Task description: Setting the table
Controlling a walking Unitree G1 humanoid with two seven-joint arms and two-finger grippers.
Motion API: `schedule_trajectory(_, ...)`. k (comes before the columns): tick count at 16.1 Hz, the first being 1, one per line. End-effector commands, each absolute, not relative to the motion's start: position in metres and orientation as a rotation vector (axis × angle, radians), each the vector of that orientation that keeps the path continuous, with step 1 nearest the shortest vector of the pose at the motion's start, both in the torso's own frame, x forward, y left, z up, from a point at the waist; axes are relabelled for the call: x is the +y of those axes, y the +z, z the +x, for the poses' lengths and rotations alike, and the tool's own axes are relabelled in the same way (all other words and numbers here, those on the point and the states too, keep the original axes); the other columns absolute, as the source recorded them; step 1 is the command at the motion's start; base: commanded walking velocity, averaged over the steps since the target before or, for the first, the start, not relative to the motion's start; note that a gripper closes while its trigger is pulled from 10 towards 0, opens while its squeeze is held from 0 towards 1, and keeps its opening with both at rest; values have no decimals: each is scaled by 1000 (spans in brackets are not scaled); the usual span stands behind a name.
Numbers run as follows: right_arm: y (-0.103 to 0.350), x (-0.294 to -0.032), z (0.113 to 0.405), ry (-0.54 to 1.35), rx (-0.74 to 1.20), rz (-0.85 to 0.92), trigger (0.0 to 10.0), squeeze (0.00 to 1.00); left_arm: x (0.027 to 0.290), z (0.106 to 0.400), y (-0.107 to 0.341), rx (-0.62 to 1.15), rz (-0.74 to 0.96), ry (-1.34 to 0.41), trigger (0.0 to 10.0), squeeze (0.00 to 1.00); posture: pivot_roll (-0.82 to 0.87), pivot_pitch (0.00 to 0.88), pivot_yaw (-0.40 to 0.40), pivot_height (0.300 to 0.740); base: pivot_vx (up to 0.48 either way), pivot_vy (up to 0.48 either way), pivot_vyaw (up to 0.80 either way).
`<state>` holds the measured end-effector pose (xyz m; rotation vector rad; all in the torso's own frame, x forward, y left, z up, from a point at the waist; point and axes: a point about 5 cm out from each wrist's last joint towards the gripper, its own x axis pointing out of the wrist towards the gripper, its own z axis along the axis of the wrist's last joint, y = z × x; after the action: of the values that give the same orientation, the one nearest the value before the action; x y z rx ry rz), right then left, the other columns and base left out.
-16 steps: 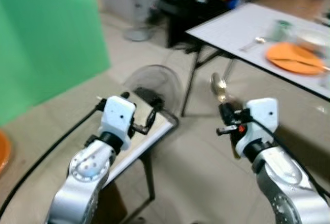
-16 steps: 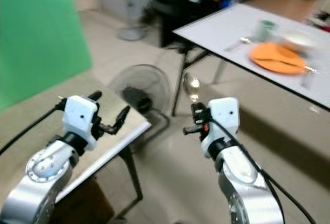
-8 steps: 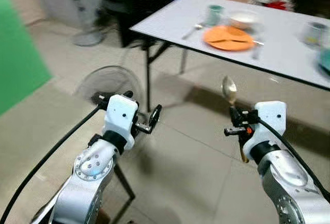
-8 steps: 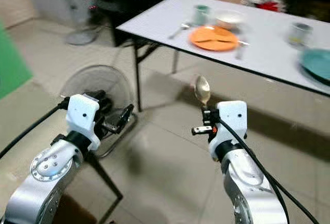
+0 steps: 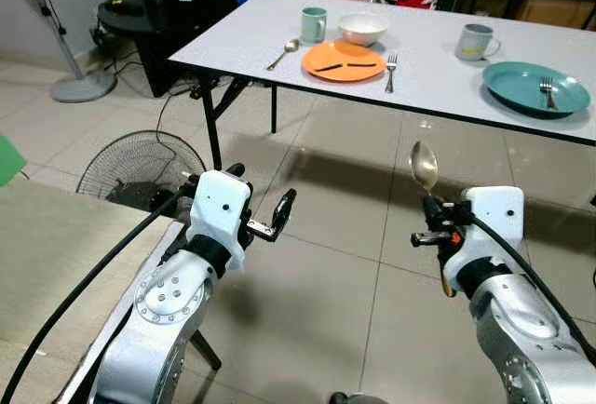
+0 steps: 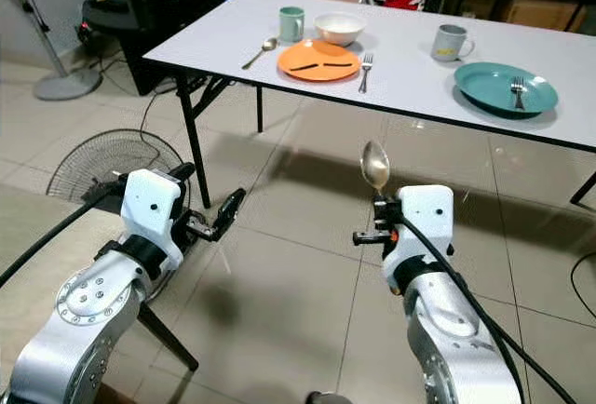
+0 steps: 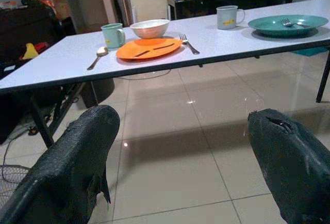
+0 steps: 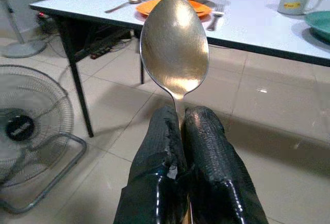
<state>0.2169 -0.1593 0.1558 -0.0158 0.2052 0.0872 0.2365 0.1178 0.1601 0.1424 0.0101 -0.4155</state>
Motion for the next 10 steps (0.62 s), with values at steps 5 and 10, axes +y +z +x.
schedule_trajectory(5,163,-159,216,82,171,-16,10000,0,119,238,159,14,133,-431,10000,0,62,0,34,740,245,0,-700)
schedule_trajectory(10,163,-159,215,73,172,-13,10000,0,117,239,159,15,129,-445,10000,0,55,0,40,740,245,0,-775)
